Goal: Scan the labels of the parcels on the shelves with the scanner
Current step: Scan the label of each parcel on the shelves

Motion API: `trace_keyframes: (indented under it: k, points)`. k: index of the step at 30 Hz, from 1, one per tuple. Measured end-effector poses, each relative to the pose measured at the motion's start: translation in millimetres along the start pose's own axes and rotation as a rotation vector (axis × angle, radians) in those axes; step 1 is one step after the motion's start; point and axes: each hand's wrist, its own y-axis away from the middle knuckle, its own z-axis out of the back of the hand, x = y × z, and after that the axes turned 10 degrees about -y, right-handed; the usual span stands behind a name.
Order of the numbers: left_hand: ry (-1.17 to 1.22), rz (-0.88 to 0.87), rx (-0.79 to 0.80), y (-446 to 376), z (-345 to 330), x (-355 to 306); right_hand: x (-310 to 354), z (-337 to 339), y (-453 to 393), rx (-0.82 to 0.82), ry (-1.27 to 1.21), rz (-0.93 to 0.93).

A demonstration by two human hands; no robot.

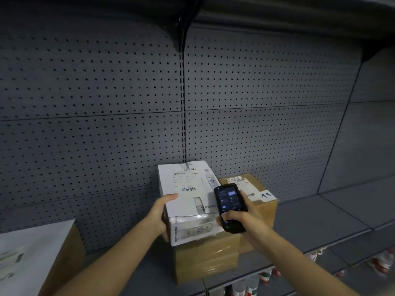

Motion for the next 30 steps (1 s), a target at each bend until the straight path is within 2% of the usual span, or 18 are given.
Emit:
trace_keyframes:
  k: [10, 16, 22, 30]
  points:
    - [0.017, 0.125, 0.047, -64.8, -28.7, 0.0, -14.9, 27.9, -66.2, -0.099, 0.118, -0.076]
    - [0.069, 0.192, 0.116, -81.6, -34.5, 9.2, -32.5, 28.0, -90.8, -0.174, 0.059, -0.107]
    - [0.108, 0.086, 0.157, -92.3, -22.3, 9.0, -36.0, 20.6, -99.5, -0.156, 0.092, -0.088]
    - [-0.043, 0.047, 0.106, -85.9, 0.1, -3.1, -41.1, 15.9, -105.2, -0.134, 0.022, -0.083]
